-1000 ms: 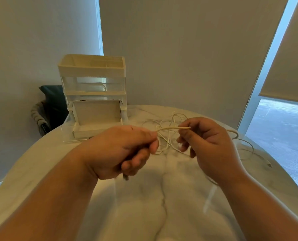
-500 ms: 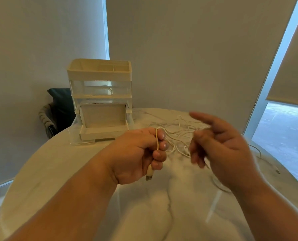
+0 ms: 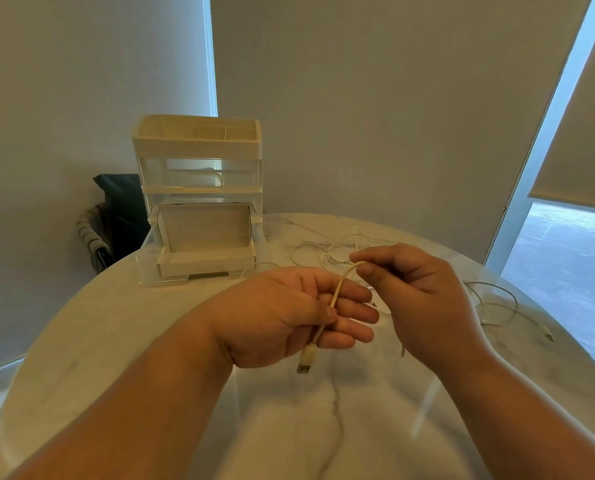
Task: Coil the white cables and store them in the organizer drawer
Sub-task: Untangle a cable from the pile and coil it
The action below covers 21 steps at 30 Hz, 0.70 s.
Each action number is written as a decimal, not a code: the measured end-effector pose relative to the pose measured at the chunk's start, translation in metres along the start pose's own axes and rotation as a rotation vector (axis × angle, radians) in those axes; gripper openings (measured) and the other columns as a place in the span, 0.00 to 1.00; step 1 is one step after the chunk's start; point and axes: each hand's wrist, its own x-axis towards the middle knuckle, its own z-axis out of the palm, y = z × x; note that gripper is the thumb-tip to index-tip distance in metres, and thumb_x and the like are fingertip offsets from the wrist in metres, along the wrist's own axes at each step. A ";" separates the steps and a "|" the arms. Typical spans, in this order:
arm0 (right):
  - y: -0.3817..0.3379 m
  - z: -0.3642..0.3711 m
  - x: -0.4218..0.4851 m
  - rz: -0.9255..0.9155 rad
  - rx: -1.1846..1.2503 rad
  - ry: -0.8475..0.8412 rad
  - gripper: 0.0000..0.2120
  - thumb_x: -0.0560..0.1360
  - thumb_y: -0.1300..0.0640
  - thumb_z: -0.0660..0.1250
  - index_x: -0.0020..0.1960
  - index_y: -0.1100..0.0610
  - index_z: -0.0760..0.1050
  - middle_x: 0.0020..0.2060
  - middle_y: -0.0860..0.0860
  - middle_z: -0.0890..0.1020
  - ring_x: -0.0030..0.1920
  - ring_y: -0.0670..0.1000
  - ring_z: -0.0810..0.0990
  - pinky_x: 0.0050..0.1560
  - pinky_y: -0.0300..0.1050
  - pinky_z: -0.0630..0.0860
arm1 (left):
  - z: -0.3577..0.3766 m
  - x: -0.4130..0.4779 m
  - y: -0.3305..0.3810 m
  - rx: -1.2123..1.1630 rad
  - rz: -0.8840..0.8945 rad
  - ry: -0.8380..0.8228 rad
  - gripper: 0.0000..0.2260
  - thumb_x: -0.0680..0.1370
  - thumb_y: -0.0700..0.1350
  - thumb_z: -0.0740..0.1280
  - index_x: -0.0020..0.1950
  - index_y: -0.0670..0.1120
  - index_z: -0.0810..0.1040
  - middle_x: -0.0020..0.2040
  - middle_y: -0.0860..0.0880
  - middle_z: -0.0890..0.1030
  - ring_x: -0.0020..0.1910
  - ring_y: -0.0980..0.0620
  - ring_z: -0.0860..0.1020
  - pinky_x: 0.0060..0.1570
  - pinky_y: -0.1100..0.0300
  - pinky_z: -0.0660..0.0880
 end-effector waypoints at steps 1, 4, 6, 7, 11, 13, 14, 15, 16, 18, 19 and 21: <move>-0.001 0.001 -0.001 -0.009 -0.025 0.016 0.11 0.75 0.62 0.71 0.47 0.46 0.85 0.43 0.43 0.85 0.50 0.42 0.83 0.49 0.30 0.75 | 0.002 0.001 -0.002 0.018 -0.018 0.004 0.15 0.77 0.31 0.61 0.63 0.34 0.75 0.55 0.37 0.82 0.52 0.44 0.83 0.52 0.56 0.80; -0.002 0.004 -0.001 -0.094 -0.136 0.061 0.13 0.75 0.62 0.72 0.47 0.43 0.84 0.44 0.42 0.83 0.51 0.42 0.82 0.49 0.28 0.73 | 0.010 0.006 -0.006 0.062 -0.033 0.070 0.14 0.80 0.27 0.56 0.62 0.36 0.76 0.54 0.37 0.82 0.52 0.43 0.83 0.52 0.57 0.80; -0.002 0.004 0.001 -0.132 -0.211 0.071 0.14 0.75 0.61 0.71 0.48 0.42 0.83 0.44 0.42 0.81 0.50 0.41 0.81 0.48 0.27 0.72 | 0.012 0.009 -0.007 0.063 -0.012 0.139 0.16 0.80 0.26 0.56 0.63 0.37 0.75 0.55 0.39 0.82 0.54 0.44 0.83 0.54 0.57 0.80; -0.001 0.003 0.002 -0.153 -0.249 0.076 0.13 0.76 0.61 0.71 0.49 0.42 0.83 0.43 0.41 0.81 0.49 0.40 0.80 0.47 0.26 0.71 | 0.013 0.010 -0.007 0.073 0.002 0.183 0.17 0.79 0.25 0.57 0.63 0.38 0.74 0.56 0.40 0.82 0.56 0.45 0.83 0.57 0.55 0.80; 0.001 -0.001 0.003 -0.166 -0.327 0.102 0.10 0.73 0.59 0.75 0.48 0.44 0.82 0.40 0.37 0.82 0.46 0.38 0.79 0.45 0.26 0.70 | 0.013 0.010 -0.009 0.652 0.079 0.386 0.19 0.77 0.30 0.60 0.57 0.50 0.80 0.53 0.52 0.83 0.53 0.60 0.81 0.54 0.62 0.79; 0.000 -0.002 0.004 -0.190 -0.355 0.099 0.09 0.73 0.59 0.75 0.46 0.45 0.83 0.40 0.36 0.82 0.46 0.36 0.79 0.46 0.25 0.70 | 0.015 0.010 -0.009 0.696 0.045 0.352 0.19 0.78 0.30 0.58 0.56 0.51 0.81 0.52 0.54 0.83 0.51 0.63 0.81 0.46 0.68 0.78; 0.001 -0.003 0.004 -0.210 -0.376 0.103 0.09 0.73 0.60 0.75 0.46 0.46 0.83 0.40 0.36 0.82 0.47 0.36 0.79 0.47 0.25 0.69 | 0.016 0.010 -0.010 0.681 0.026 0.326 0.20 0.78 0.30 0.57 0.57 0.50 0.80 0.52 0.53 0.83 0.51 0.62 0.82 0.49 0.68 0.78; 0.002 -0.003 0.006 -0.234 -0.396 0.108 0.08 0.73 0.60 0.75 0.45 0.47 0.84 0.41 0.35 0.82 0.48 0.36 0.79 0.48 0.25 0.69 | 0.016 0.010 -0.010 0.654 0.013 0.300 0.20 0.79 0.29 0.55 0.58 0.48 0.79 0.53 0.51 0.84 0.52 0.60 0.82 0.52 0.66 0.79; 0.003 -0.004 0.007 -0.255 -0.410 0.115 0.08 0.73 0.61 0.75 0.45 0.48 0.85 0.41 0.35 0.82 0.49 0.36 0.79 0.49 0.25 0.69 | 0.017 0.010 -0.010 0.618 -0.001 0.273 0.20 0.79 0.28 0.54 0.59 0.46 0.79 0.52 0.49 0.84 0.50 0.57 0.83 0.53 0.63 0.80; 0.006 -0.005 0.009 -0.271 -0.406 0.118 0.07 0.73 0.61 0.74 0.45 0.49 0.85 0.41 0.36 0.82 0.49 0.37 0.79 0.48 0.25 0.68 | 0.017 0.008 -0.008 0.524 -0.030 0.208 0.19 0.79 0.29 0.53 0.59 0.43 0.78 0.49 0.46 0.85 0.40 0.50 0.83 0.42 0.60 0.79; 0.008 -0.005 0.010 -0.263 -0.387 0.112 0.07 0.74 0.60 0.74 0.45 0.49 0.86 0.41 0.37 0.82 0.49 0.38 0.79 0.48 0.26 0.69 | 0.018 0.007 -0.007 0.451 -0.027 0.177 0.17 0.79 0.29 0.53 0.57 0.42 0.78 0.45 0.44 0.85 0.32 0.50 0.79 0.34 0.59 0.75; 0.012 -0.004 0.011 -0.187 -0.276 0.105 0.06 0.74 0.59 0.73 0.45 0.47 0.85 0.41 0.39 0.84 0.49 0.41 0.81 0.47 0.30 0.72 | 0.017 0.006 -0.006 0.217 0.022 0.128 0.15 0.80 0.32 0.53 0.52 0.39 0.80 0.36 0.42 0.82 0.22 0.54 0.68 0.25 0.63 0.65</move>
